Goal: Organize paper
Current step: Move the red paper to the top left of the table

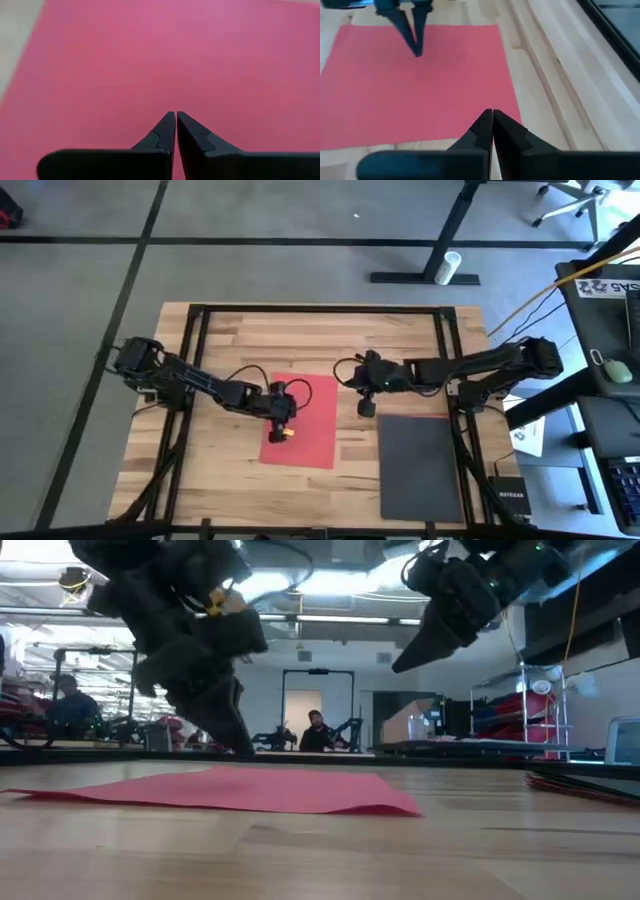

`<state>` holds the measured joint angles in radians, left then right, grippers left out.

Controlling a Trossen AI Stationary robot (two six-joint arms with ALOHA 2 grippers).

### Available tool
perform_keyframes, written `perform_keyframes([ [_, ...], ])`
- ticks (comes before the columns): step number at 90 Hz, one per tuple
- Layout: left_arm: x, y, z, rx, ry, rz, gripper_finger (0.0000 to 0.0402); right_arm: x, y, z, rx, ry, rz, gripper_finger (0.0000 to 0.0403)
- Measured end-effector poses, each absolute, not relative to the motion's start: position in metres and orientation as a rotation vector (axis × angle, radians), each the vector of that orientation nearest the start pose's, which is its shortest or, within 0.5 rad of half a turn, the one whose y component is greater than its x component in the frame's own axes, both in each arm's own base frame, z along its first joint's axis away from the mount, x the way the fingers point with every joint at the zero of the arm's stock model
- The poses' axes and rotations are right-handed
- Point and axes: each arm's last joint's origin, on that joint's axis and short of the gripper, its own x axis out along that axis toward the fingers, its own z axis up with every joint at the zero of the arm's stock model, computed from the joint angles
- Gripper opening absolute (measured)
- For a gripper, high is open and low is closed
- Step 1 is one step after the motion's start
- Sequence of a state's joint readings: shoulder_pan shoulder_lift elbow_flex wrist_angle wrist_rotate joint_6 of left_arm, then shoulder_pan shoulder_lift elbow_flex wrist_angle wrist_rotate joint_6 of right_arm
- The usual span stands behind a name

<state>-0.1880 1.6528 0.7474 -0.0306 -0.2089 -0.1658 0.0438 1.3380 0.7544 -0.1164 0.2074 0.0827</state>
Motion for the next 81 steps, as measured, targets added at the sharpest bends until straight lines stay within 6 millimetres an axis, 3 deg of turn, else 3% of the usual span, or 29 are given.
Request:
perform_keyframes([
  [13, 0.296, -0.049, 0.123, 0.032, 0.97, 0.108, 0.0, 0.27, 0.008, 0.214, -0.017, 0.679, -0.192, 0.0],
  [30, 0.284, -0.044, 0.115, 0.071, 1.105, 0.205, 0.0, 0.27, 0.008, 0.214, -0.017, 0.684, -0.193, 0.0],
  [68, 0.264, -0.036, 0.115, 0.212, 1.243, 0.372, 0.0, 0.269, 0.008, 0.213, -0.019, 0.699, -0.193, 0.0],
  [81, 0.255, -0.03, 0.124, 0.228, 1.273, 0.416, 0.0, 0.269, 0.008, 0.213, -0.019, 0.697, -0.194, 0.0],
])
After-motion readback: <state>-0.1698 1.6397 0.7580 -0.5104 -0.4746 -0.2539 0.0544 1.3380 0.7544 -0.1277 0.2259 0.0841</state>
